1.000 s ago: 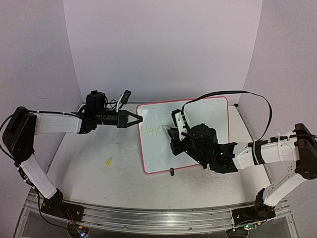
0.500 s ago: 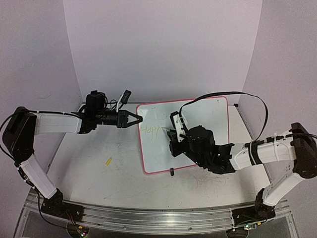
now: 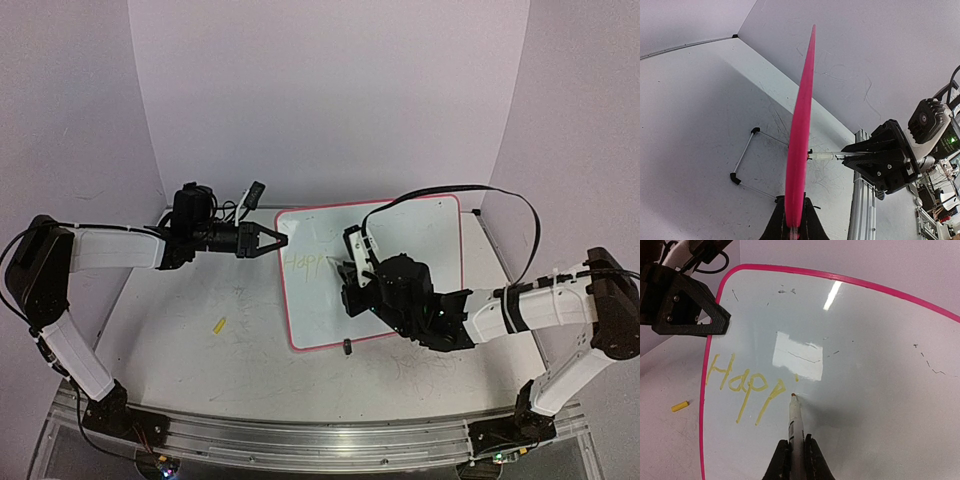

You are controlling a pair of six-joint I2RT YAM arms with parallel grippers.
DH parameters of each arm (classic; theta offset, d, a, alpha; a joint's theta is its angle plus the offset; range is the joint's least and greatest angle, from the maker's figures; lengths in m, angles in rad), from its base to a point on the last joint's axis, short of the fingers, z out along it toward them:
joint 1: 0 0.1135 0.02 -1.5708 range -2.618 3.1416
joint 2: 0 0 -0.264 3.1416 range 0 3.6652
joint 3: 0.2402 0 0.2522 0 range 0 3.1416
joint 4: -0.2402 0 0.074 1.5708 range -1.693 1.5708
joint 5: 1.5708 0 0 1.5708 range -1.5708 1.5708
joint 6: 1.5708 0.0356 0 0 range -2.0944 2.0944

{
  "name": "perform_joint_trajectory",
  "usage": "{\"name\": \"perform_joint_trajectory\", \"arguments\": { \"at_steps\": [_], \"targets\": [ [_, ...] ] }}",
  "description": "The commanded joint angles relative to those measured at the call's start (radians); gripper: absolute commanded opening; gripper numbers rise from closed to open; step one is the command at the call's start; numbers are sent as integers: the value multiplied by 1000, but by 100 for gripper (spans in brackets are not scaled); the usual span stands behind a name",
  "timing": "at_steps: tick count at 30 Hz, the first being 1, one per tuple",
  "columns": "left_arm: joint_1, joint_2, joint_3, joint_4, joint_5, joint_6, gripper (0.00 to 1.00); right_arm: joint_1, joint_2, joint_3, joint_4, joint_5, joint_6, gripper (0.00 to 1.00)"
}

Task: Write a sentence on the whiteboard

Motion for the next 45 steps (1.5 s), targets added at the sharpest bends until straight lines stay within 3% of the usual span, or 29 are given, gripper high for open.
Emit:
{"name": "perform_joint_trajectory", "arguments": {
  "at_steps": [1, 23, 45],
  "targets": [
    [1, -30, 10, -45, -48, 23, 0, 4, -9, -3, -30, 14, 25, 0],
    [1, -31, 10, -47, -46, 25, 0, 13, -61, 13, -36, -21, 47, 0],
    [1, -38, 8, -47, -46, 26, 0, -5, -23, 59, 4, 42, -2, 0]
  ]
}}
